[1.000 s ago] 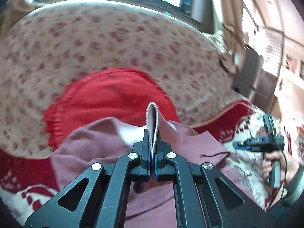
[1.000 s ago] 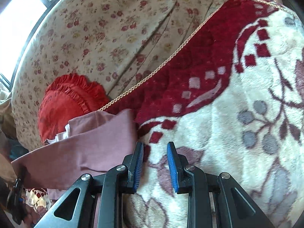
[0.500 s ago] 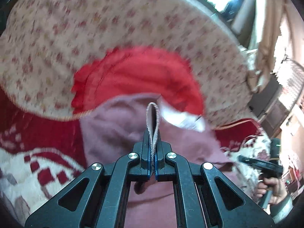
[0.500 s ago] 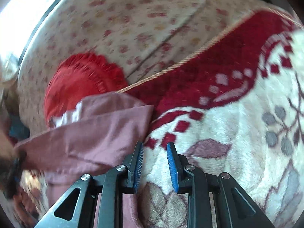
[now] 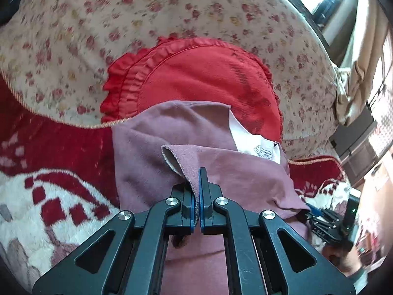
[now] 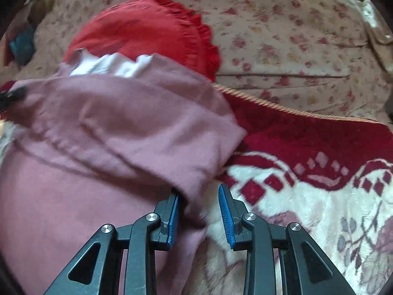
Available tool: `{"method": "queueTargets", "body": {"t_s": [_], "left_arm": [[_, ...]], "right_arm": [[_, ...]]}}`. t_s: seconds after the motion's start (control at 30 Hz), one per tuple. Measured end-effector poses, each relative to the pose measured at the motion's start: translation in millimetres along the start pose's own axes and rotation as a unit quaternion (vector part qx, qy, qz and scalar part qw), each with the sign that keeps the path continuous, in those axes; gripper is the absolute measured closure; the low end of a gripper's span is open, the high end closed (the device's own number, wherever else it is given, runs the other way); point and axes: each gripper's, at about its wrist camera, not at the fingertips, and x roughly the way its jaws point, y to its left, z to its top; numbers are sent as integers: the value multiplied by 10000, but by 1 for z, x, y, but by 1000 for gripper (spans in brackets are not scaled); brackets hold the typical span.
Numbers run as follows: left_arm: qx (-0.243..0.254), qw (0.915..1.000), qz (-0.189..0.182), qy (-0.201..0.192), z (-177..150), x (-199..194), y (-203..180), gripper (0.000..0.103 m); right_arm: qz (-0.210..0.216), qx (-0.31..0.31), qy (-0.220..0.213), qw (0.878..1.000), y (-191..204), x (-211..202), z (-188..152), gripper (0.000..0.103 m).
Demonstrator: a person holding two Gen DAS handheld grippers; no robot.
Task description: Fold small clothes
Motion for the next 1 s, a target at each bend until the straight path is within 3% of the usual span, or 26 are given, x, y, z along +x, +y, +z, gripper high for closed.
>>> {"method": "queueTargets", "body": {"t_s": [0.07,0.1,0.13,0.23,0.33,0.47,0.6,0.67,0.9,1.0], "left_arm": [[-176,9998,-106,22,0,-1,5,102],[-238,9996,-148,37,0,-1,7,102],[-294,9994,-196,65,0,0,8,102],[-361,9990,-210,169,-2,3,9,102],[-226,9994,48,256,-4,10,7,102],[96,9965,695,455,-10,30,3,101],[187,9958,777,455,-10,32,3,100],[160,9962,782,347,-7,25,6,100],[-608,9897,1248,-352,2,-9,41,97],[-351,9930,968,-579,0,-18,23,97]], "right_arm": [[-89,219,-107,9997,-6,-2,1,76],[-78,345,-116,9993,-10,-3,1,81],[98,532,-37,9985,-15,-2,1,93],[198,792,34,9967,-24,-3,-3,99],[321,1025,151,9941,-30,1,-7,99],[349,1036,307,9935,-30,12,-12,99],[442,1214,303,9912,-35,11,-17,96],[489,1306,318,9897,-40,12,-19,91],[561,1451,345,9872,-45,13,-21,90],[572,1476,340,9868,-46,13,-21,89]]}}
